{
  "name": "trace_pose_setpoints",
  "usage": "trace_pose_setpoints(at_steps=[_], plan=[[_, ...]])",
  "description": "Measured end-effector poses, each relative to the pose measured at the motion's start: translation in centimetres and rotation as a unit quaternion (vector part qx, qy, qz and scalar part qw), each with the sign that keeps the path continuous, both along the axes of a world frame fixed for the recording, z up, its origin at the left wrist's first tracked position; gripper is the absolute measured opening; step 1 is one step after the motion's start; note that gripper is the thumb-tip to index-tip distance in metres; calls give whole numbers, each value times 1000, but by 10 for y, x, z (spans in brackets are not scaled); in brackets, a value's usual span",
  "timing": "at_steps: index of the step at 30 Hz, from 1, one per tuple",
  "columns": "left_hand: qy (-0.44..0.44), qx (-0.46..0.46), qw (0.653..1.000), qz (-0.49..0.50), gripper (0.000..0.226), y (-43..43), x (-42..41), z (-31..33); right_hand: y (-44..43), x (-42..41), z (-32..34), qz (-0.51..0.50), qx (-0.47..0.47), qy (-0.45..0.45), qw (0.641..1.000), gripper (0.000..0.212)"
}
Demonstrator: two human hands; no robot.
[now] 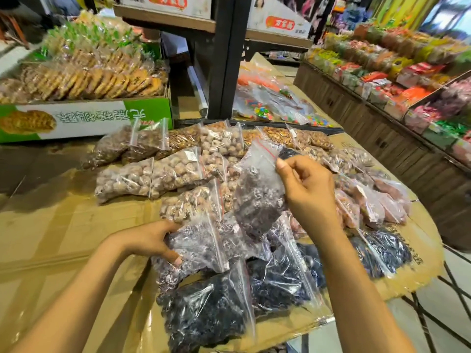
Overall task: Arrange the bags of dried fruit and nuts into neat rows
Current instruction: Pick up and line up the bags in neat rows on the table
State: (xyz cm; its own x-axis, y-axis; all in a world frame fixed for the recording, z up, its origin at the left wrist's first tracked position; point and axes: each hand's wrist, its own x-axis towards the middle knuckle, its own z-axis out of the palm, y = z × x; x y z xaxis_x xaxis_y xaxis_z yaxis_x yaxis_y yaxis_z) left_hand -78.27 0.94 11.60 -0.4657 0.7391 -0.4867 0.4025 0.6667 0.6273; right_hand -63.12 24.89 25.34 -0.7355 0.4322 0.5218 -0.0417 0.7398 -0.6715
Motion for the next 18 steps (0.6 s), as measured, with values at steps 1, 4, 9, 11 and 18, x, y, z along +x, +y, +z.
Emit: trace_pose_setpoints(at_steps=[1,4,9,11,18], plan=[[-29,44,998,34,98,0,3,4,-7,-1,4,16,-1,1,1000,31],[-79,270,940,194,103,-3,17,20,-28,-5,18,62,-2,10,998,28],[-279,449,796,293,115,16,59,31,-52,-16,30,161,-142,61,975,28],[-400,485,703,332,103,24,73,32,-55,-21,27,181,-209,80,958,27],[-340,494,665,445,85,7,61,30,-23,-32,-19,165,-93,-196,962,28]])
